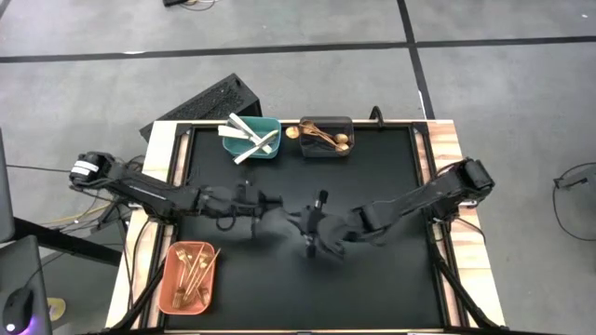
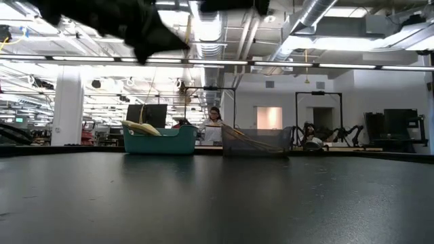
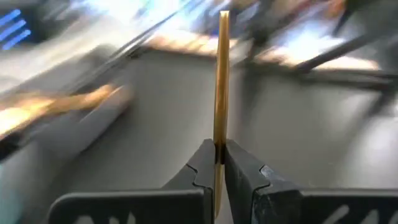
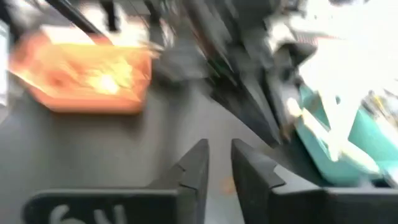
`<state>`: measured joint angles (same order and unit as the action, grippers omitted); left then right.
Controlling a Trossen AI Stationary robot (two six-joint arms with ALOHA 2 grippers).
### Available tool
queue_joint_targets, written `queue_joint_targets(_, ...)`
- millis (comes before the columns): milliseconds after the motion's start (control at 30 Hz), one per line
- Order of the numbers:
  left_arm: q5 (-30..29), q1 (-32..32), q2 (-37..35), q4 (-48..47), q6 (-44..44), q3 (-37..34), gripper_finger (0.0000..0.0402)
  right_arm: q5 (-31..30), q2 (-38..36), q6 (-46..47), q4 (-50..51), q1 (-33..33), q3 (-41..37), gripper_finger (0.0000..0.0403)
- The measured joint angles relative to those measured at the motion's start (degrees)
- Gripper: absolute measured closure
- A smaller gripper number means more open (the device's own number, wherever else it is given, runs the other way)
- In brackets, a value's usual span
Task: Sort silverware by color (type)
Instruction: Put the gold fork into the orange bin
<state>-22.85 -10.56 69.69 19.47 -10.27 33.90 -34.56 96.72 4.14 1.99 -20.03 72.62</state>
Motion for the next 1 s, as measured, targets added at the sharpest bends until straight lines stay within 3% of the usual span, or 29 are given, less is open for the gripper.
queue_joint_targets(100, -12.07, -5.24, -4.14, -25.18, -8.76, 8.78, 0.0399, -0.46, -4.29, -2.51, 0.16, -1.0, 0.31, 0.0285)
queue_joint_targets(167, -17.0, -9.53, -5.15, -41.73, -17.28, 14.41, 0.04, -2.34, -7.26, -3.14, 1.35, -0.63, 0.26, 0.0272)
queue_joint_targets(267, -17.16, -16.39, -4.94, -60.49, -33.61, 19.8, 0.04, -5.1, -12.05, -2.07, 6.6, -0.29, 0.21, 0.0262)
queue_joint_targets(400, -13.9, -27.25, -5.39, -73.18, -54.34, 25.07, 0.0401, -6.35, -17.06, 3.72, 17.44, -0.11, 0.28, 0.0262)
queue_joint_targets(533, -13.43, -36.06, -5.13, -80.46, -71.37, 26.57, 0.0401, -8.02, -18.57, 10.36, 27.32, 0.3, 0.21, 0.0267)
queue_joint_targets(633, -9.64, -42.33, -4.94, -85.45, -82.02, 25.84, 0.0401, -9.9, -18.32, 14.12, 34.3, 0.03, 0.13, 0.0268)
queue_joint_targets(733, -9.3, -47.84, -3.61, -88.19, -93.49, 24.15, 0.0401, -15.44, -17.2, 16.28, 39.88, -0.76, 0.17, 0.0268)
queue_joint_targets(833, -8.07, -51.47, -2.61, -88.54, -100.36, 21.75, 0.0401, -19.76, -17.31, 17.44, 42.68, -1.25, 0.07, 0.0268)
queue_joint_targets(1000, -5.25, -55.15, -1.15, -88.75, -108.26, 19.39, 0.0375, -19.62, -19.9, 18.08, 43.25, -1.36, 0.21, 0.0262)
